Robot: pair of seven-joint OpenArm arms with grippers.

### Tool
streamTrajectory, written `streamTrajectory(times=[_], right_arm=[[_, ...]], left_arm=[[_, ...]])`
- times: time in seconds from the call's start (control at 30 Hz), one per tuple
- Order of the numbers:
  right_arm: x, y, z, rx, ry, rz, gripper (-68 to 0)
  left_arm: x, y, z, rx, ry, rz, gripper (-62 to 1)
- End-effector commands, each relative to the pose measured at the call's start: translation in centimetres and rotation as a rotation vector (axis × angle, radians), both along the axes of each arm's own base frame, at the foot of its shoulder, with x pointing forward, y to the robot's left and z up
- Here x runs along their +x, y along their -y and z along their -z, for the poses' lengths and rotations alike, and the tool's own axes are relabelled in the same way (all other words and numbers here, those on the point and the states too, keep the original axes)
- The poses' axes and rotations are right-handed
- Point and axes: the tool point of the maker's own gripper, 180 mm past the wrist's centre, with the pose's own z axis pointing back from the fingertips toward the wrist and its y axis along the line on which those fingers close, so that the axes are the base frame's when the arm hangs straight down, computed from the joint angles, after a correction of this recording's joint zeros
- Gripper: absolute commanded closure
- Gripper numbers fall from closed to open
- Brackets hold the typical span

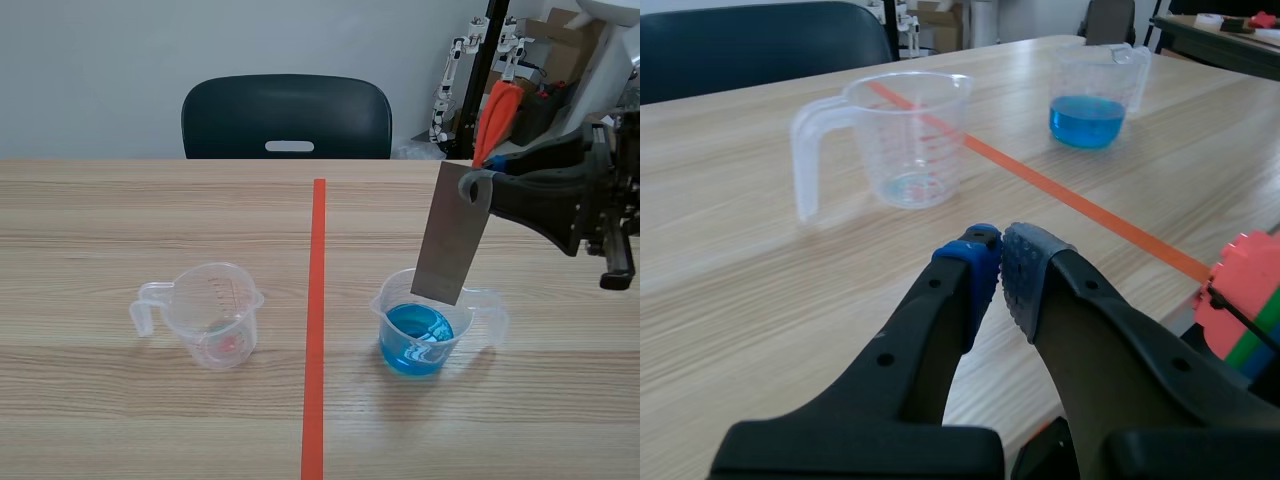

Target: Do the redox reaction experiment. lower the plate into the blue solution

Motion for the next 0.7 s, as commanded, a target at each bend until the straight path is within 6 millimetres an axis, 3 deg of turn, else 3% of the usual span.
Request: streamTrajectory(times=[0.0,0.37,0.67], right_arm=[[0.5,-0.2,-1.1,0.019,0.033,-0.008,-0.6],[1.3,-1.3,2.0,-0.002,0.005,0.006,-0.6],[1.7,-2.2,4.1,0.001,-0.008,0.013,-0.6]], left_arm=[[0.3,0.5,-0.3,-0.026,0.022,-0.005,-5.5],[-1.1,5.0,0.0,-0.103,0.059,-0.017,-5.5],[0.5,8.2,-0.4,-0.085,0.167,0.032,-5.5]])
